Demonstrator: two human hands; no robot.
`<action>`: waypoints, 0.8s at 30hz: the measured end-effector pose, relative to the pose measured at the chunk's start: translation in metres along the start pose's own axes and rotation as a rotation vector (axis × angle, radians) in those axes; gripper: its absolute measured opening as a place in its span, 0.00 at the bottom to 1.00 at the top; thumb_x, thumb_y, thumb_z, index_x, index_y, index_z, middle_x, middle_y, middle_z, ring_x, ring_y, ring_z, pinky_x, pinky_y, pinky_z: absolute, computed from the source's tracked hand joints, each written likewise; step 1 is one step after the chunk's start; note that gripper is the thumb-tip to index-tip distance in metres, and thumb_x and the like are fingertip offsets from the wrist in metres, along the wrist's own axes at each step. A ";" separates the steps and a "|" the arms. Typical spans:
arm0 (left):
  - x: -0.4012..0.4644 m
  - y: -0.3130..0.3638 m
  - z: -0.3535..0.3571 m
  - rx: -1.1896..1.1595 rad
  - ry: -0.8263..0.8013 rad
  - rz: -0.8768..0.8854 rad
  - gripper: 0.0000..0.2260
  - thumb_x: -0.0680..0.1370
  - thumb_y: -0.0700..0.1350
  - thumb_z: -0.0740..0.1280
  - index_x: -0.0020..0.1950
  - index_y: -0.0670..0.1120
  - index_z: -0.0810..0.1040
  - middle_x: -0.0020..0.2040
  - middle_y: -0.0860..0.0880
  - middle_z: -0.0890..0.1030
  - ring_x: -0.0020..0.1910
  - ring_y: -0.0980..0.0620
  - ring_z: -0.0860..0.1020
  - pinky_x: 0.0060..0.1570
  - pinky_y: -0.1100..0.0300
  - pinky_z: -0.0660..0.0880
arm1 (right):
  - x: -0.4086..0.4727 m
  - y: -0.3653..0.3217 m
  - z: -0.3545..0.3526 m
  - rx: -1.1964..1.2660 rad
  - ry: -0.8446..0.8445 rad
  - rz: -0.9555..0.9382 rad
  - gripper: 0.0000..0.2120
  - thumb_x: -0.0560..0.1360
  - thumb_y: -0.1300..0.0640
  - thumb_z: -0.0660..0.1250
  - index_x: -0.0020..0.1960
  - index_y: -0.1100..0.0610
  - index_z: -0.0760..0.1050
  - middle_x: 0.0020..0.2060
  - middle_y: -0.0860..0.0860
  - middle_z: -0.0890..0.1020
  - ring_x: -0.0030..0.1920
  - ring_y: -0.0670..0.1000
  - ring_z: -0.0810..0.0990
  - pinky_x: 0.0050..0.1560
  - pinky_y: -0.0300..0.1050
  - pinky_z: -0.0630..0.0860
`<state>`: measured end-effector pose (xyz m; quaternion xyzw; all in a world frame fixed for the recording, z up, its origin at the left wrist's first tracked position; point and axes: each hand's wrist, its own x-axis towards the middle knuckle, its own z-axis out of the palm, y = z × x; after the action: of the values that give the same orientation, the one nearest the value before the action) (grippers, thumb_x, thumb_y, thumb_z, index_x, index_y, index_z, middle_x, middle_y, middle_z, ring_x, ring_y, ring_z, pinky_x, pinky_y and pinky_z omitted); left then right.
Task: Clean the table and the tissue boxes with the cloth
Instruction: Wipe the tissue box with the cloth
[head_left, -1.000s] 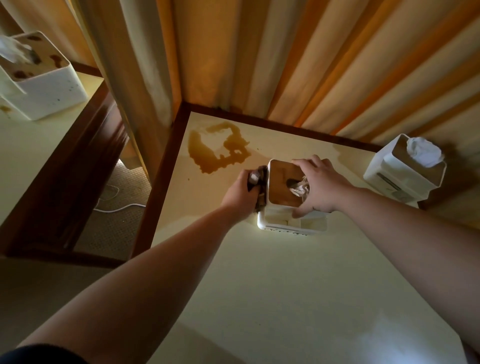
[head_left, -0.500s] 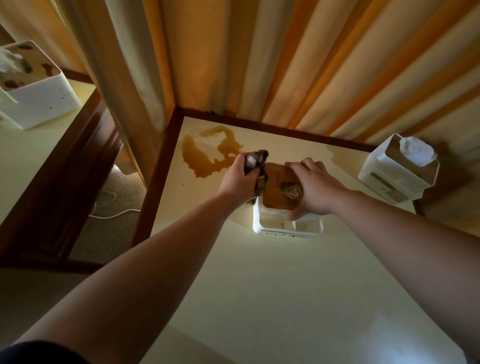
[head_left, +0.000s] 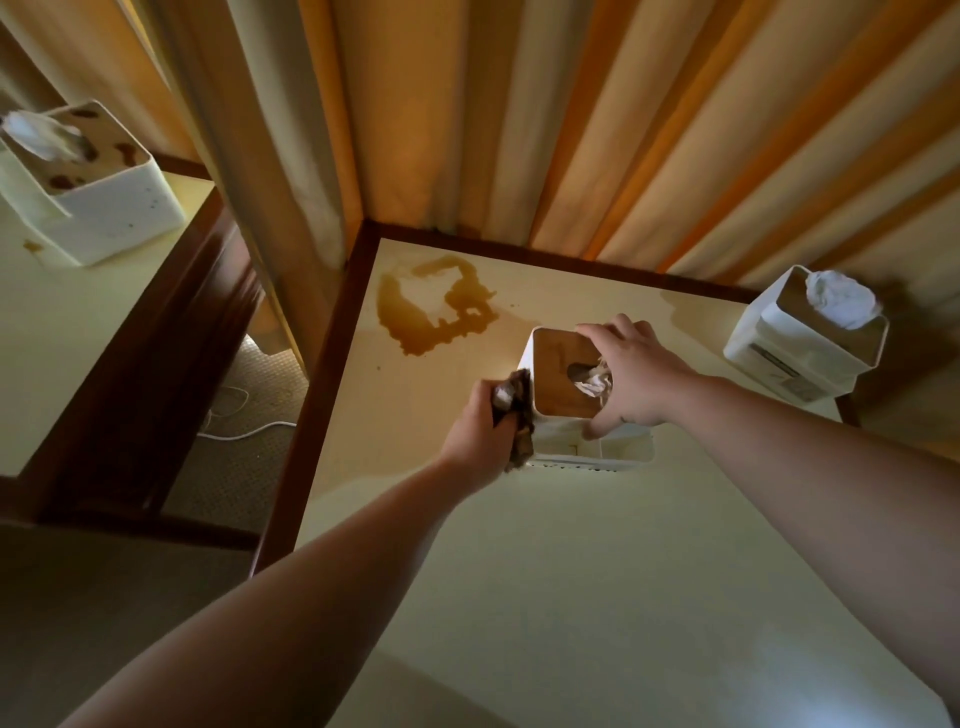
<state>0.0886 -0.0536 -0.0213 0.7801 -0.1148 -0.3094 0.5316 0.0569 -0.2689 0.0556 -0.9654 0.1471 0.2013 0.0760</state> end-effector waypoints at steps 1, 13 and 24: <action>-0.008 -0.003 0.000 -0.017 -0.016 -0.004 0.07 0.85 0.41 0.61 0.62 0.48 0.70 0.42 0.49 0.81 0.31 0.60 0.80 0.28 0.65 0.77 | -0.001 0.000 0.000 -0.002 -0.004 -0.003 0.68 0.50 0.35 0.85 0.81 0.42 0.51 0.65 0.46 0.62 0.69 0.54 0.61 0.60 0.54 0.75; -0.013 -0.008 -0.032 -0.006 0.091 -0.005 0.11 0.83 0.45 0.65 0.66 0.52 0.73 0.52 0.52 0.81 0.49 0.54 0.80 0.52 0.50 0.81 | -0.010 -0.030 -0.023 0.094 -0.124 0.188 0.74 0.50 0.18 0.74 0.82 0.36 0.35 0.84 0.53 0.40 0.83 0.64 0.42 0.78 0.71 0.55; -0.007 -0.012 -0.045 -0.036 0.079 0.015 0.14 0.82 0.44 0.68 0.67 0.53 0.74 0.53 0.52 0.81 0.52 0.49 0.81 0.54 0.44 0.83 | -0.009 -0.056 -0.005 0.043 -0.073 0.348 0.77 0.54 0.22 0.78 0.84 0.51 0.37 0.82 0.59 0.51 0.81 0.65 0.54 0.76 0.73 0.57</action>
<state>0.1090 -0.0110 -0.0190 0.7813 -0.0940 -0.2763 0.5518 0.0686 -0.2150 0.0686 -0.9156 0.3133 0.2433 0.0659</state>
